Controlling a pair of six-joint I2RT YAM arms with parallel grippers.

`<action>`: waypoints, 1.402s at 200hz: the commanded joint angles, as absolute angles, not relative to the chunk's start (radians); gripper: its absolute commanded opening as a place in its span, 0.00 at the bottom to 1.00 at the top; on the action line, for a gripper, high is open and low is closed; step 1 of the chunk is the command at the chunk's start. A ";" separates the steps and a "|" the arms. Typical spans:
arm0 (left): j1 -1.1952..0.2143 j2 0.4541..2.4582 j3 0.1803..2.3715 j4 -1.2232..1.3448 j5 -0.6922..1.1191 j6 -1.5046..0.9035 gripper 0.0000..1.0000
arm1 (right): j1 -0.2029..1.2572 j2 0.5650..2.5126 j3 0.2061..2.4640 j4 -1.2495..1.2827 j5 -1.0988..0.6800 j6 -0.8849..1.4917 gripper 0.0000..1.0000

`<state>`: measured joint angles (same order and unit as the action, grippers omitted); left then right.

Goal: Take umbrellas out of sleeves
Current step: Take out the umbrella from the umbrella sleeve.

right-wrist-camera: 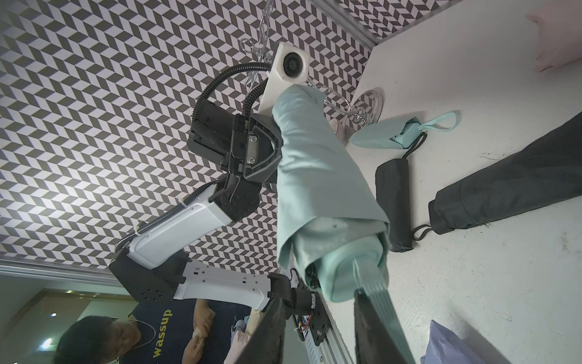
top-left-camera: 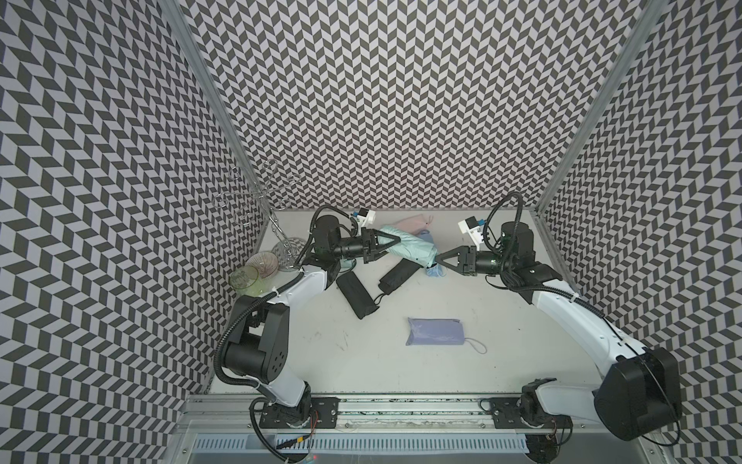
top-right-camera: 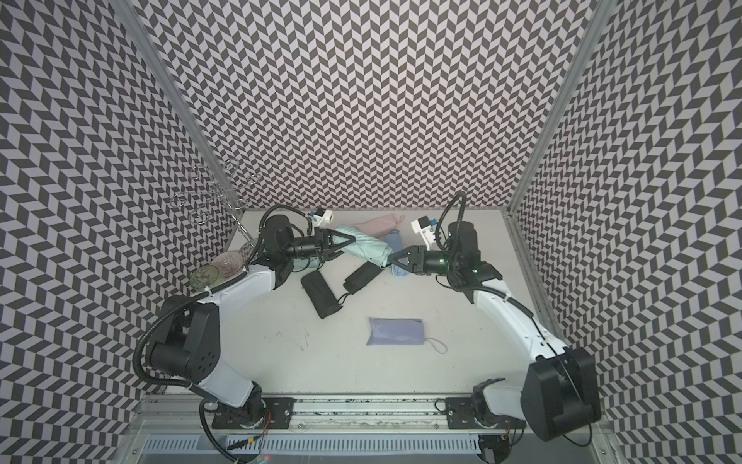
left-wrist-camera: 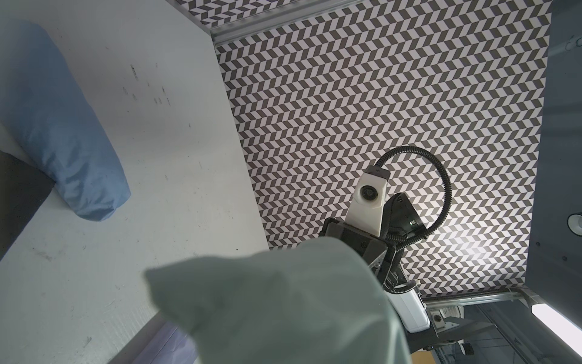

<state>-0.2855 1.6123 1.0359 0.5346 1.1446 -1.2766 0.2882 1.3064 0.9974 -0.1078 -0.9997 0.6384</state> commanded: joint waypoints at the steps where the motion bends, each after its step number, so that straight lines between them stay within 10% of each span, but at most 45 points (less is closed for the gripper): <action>1: -0.296 1.594 1.045 0.592 1.154 -1.293 0.21 | 0.296 1.313 0.993 -0.048 -1.019 0.634 0.36; 280: -0.336 1.608 1.051 0.668 1.184 -1.342 0.21 | 0.293 1.369 1.018 0.035 -1.005 0.672 0.32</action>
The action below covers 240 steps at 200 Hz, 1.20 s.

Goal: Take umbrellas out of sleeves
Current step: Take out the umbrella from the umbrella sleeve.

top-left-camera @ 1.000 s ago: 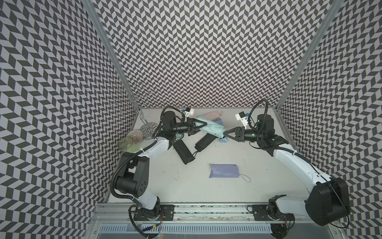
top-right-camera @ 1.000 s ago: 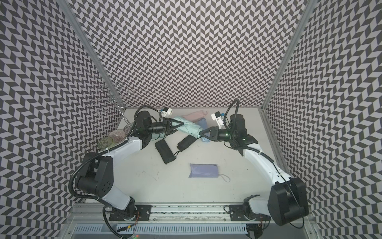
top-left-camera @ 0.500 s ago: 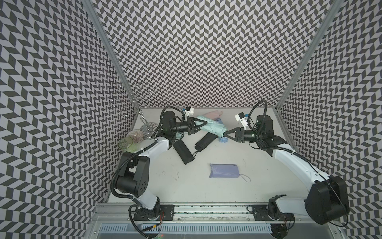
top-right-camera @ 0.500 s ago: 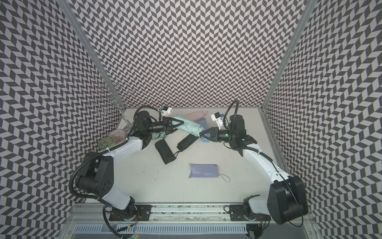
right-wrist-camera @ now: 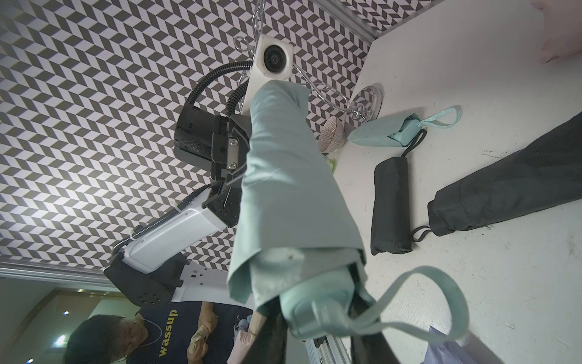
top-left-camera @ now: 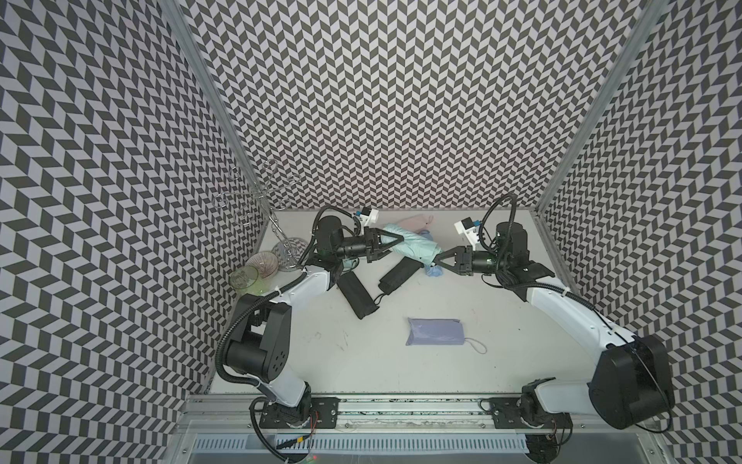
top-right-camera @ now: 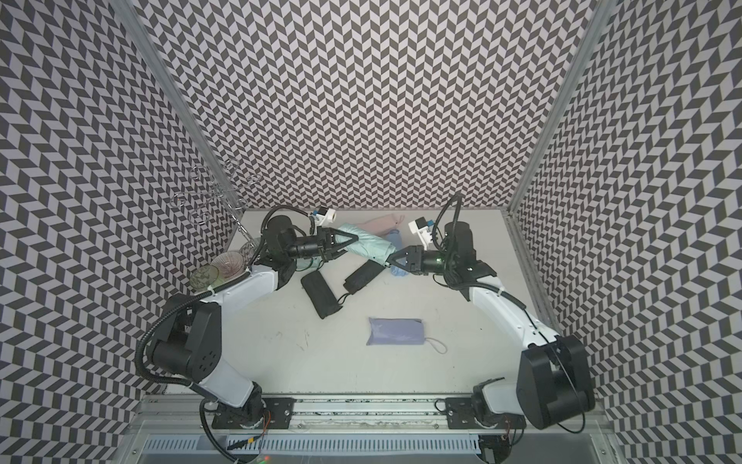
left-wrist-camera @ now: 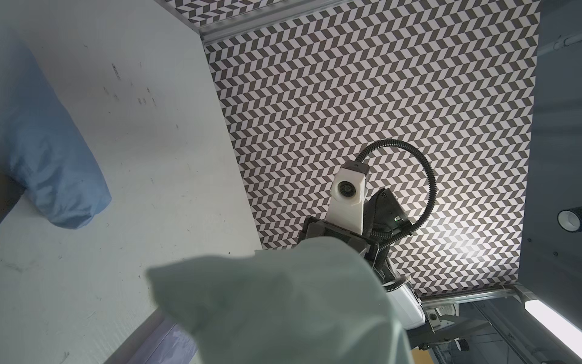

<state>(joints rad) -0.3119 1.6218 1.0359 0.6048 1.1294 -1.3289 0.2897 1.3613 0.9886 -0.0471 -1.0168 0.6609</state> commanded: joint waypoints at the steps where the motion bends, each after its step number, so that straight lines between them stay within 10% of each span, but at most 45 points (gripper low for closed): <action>1: -0.335 1.608 1.051 0.667 1.183 -1.342 0.21 | 0.293 1.368 1.017 0.035 -1.005 0.673 0.32; 153: -0.370 1.638 1.073 0.657 1.177 -1.341 0.20 | 0.294 1.359 0.990 0.215 -1.026 0.778 0.39; 240: -0.362 1.664 1.085 0.635 1.173 -1.323 0.30 | 0.292 1.355 0.966 0.272 -1.048 0.802 0.17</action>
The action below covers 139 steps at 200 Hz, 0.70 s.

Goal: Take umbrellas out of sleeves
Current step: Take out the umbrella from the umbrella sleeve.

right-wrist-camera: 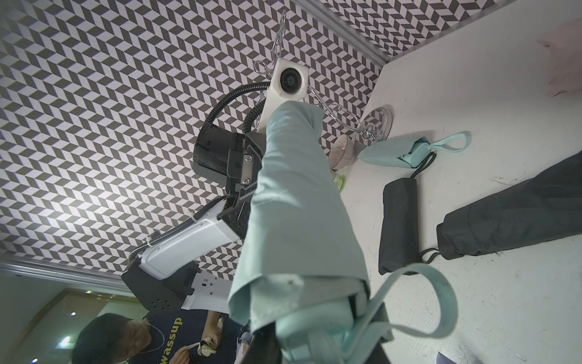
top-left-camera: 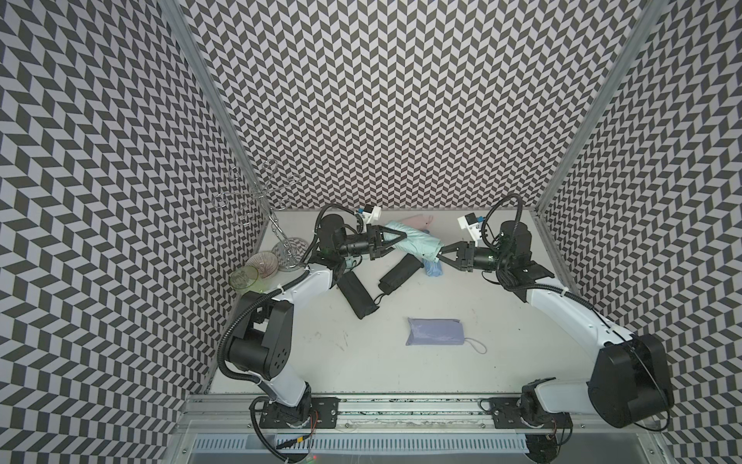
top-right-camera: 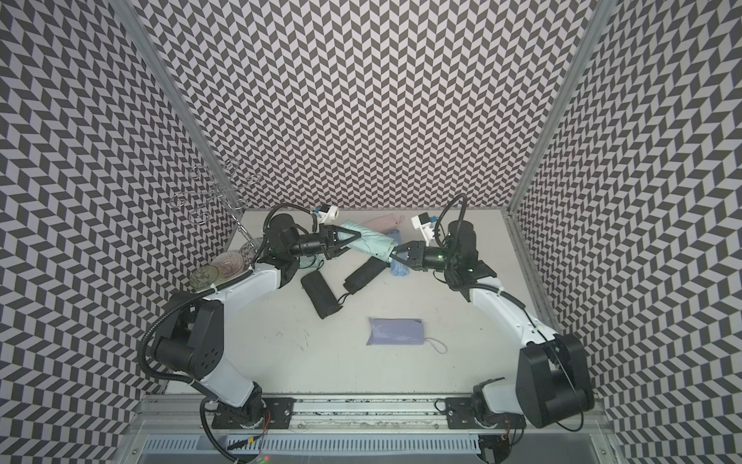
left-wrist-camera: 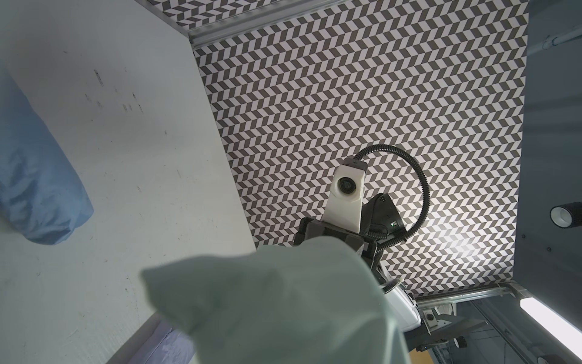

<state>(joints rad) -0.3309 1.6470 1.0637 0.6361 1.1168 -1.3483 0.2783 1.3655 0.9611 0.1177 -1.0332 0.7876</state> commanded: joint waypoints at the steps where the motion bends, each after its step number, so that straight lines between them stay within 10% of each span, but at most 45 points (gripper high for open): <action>1: -0.362 1.665 1.086 0.632 1.173 -1.321 0.31 | 0.292 1.355 0.965 0.272 -1.048 0.802 0.17; 42: -0.341 1.658 1.115 0.485 1.165 -1.201 0.68 | 0.285 1.351 0.947 0.296 -1.055 0.816 0.15; 139: -0.310 1.657 1.218 0.126 1.099 -0.864 1.00 | 0.253 1.338 0.933 0.325 -1.074 0.830 0.14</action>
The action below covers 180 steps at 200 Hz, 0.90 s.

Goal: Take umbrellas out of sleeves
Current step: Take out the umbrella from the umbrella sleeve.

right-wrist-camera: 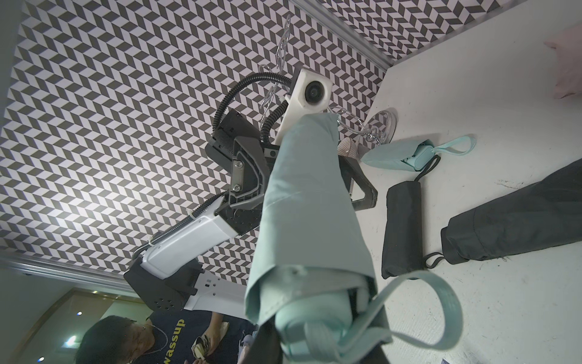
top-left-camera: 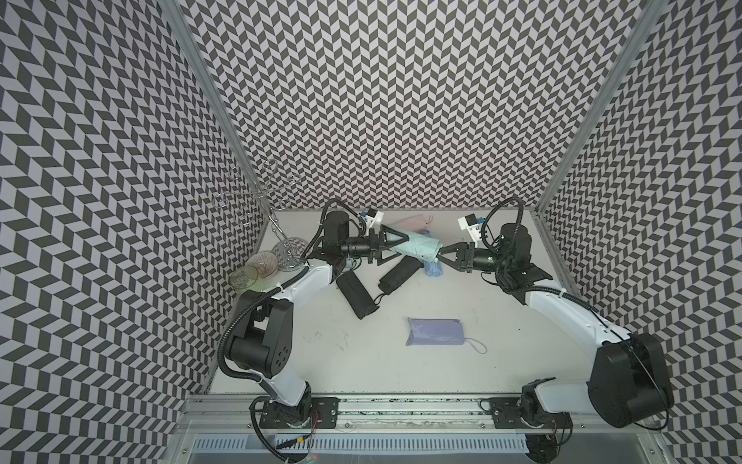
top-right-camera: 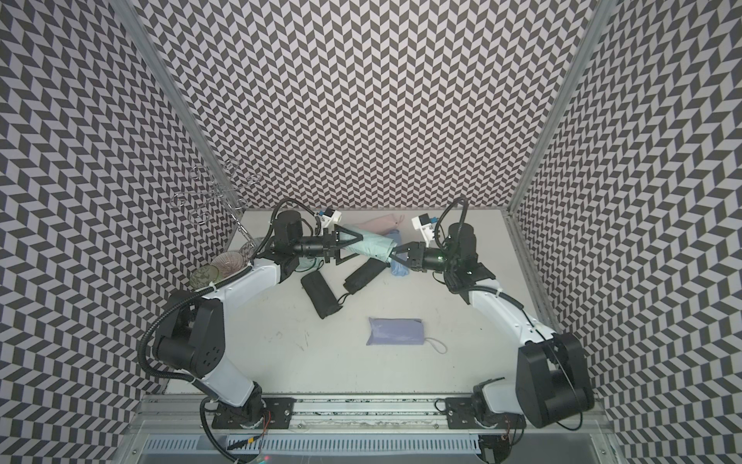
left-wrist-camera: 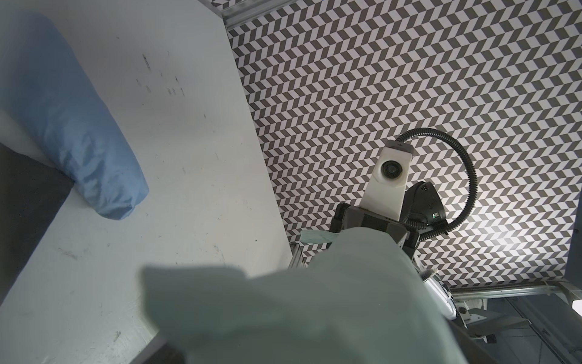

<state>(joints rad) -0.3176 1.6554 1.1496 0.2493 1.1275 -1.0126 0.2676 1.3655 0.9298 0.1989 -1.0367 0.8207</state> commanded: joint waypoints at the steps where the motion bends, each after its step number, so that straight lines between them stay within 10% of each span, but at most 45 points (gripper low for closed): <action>1: -0.309 1.658 1.220 0.121 1.097 -0.859 1.00 | 0.252 1.338 0.933 0.324 -1.074 0.830 0.14; 180: -0.157 1.612 1.270 -0.110 1.199 -0.498 0.98 | 0.296 1.374 1.013 0.172 -1.131 0.763 0.13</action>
